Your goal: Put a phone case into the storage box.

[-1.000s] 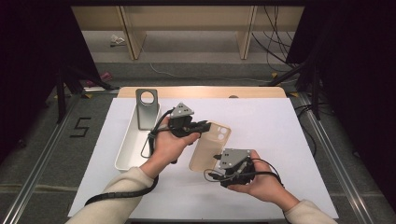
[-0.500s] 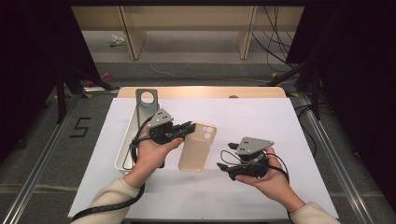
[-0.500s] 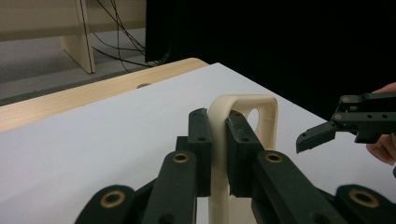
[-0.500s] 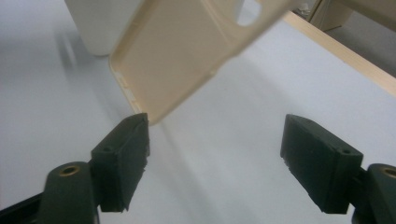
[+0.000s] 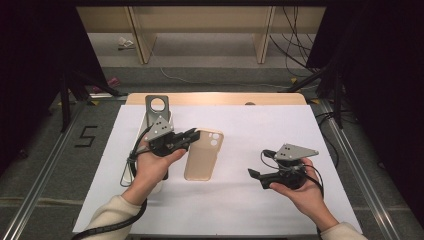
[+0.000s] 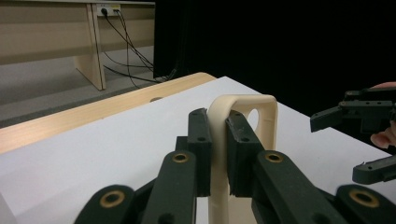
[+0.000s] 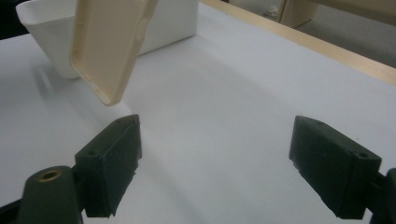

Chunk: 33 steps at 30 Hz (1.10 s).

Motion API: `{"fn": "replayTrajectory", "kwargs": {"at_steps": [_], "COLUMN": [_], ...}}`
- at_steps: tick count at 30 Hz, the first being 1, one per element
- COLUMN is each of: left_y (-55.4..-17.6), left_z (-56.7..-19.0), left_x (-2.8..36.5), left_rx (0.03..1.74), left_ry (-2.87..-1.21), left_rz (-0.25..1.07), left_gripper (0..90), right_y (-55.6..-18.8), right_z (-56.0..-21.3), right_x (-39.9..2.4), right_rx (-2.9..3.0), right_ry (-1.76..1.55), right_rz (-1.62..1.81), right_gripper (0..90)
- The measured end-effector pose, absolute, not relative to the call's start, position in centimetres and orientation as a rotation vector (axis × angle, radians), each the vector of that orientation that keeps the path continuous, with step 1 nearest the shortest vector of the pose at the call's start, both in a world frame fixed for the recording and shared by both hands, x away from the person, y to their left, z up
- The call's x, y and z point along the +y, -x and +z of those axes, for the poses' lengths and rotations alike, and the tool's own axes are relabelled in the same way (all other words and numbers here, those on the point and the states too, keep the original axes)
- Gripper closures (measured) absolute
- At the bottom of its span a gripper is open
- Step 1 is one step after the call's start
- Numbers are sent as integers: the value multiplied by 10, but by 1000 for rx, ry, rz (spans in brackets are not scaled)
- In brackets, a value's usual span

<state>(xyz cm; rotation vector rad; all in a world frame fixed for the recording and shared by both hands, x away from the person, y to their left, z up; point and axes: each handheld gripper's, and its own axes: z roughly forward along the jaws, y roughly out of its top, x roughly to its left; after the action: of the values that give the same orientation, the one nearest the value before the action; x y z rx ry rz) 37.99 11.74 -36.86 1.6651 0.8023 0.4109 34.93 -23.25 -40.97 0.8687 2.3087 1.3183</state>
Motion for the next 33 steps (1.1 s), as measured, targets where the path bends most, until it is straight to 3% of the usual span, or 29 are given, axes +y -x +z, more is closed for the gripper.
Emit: {"fn": "replayTrajectory", "kwargs": {"at_steps": [33], "left_y": [-388], "left_z": [-332], "left_x": [171], "left_rx": [803], "left_ry": [-1621], "left_rz": [541], "left_gripper": [816], "right_y": [-347], "right_z": [-412], "right_x": [-241], "right_rx": [2263], "right_ry": [-921], "right_rz": [1332], "right_gripper": [172]}}
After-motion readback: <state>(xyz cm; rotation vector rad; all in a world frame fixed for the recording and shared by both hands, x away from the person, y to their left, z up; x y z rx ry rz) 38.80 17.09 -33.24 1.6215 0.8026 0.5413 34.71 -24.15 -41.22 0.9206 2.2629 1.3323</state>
